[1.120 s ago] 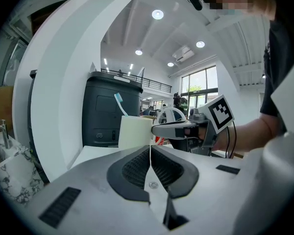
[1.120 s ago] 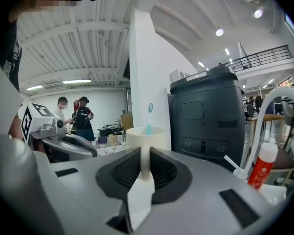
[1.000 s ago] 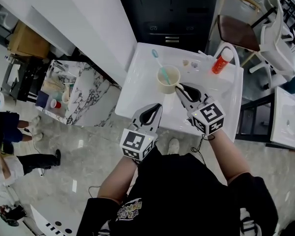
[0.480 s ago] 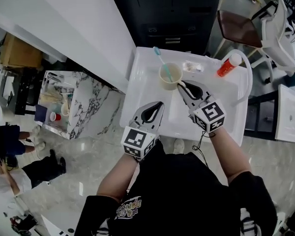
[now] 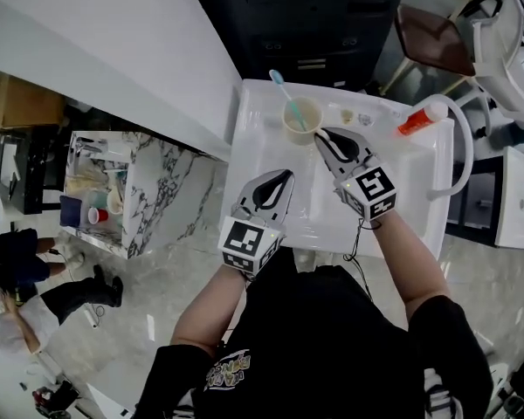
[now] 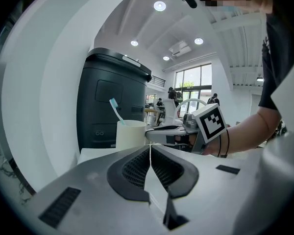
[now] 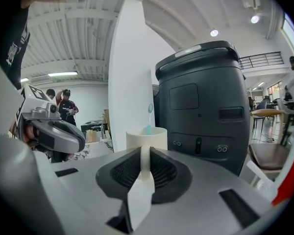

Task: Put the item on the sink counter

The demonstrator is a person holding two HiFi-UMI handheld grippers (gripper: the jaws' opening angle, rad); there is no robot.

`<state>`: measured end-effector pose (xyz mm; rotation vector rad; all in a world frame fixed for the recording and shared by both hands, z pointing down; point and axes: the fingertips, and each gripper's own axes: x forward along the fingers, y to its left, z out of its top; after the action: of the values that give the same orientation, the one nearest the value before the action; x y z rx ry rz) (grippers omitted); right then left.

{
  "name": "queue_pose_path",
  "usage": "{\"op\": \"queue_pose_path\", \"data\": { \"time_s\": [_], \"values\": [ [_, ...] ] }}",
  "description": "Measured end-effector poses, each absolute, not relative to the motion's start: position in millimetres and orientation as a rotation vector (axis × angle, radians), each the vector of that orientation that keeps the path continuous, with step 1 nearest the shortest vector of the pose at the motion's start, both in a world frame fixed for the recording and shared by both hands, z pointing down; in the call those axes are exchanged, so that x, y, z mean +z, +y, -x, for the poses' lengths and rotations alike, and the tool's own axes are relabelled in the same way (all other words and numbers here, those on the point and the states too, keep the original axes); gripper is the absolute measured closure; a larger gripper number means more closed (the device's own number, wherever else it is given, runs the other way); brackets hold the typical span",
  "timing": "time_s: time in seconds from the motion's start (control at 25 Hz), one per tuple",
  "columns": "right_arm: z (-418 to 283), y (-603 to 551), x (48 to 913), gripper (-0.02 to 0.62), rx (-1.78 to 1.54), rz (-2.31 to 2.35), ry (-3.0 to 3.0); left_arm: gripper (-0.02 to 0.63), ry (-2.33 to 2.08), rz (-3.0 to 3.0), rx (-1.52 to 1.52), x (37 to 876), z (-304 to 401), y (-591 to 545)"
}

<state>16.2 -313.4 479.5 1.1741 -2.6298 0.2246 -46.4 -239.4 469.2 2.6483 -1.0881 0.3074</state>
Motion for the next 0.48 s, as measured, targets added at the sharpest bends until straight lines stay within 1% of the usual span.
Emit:
{"op": "queue_pose_path", "data": {
  "time_s": [0.48],
  "values": [
    [-10, -371, 534, 0.499, 0.251, -1.191, -2.55, 0.586, -1.058, -2.643, 0.358, 488, 56, -273]
  ]
}}
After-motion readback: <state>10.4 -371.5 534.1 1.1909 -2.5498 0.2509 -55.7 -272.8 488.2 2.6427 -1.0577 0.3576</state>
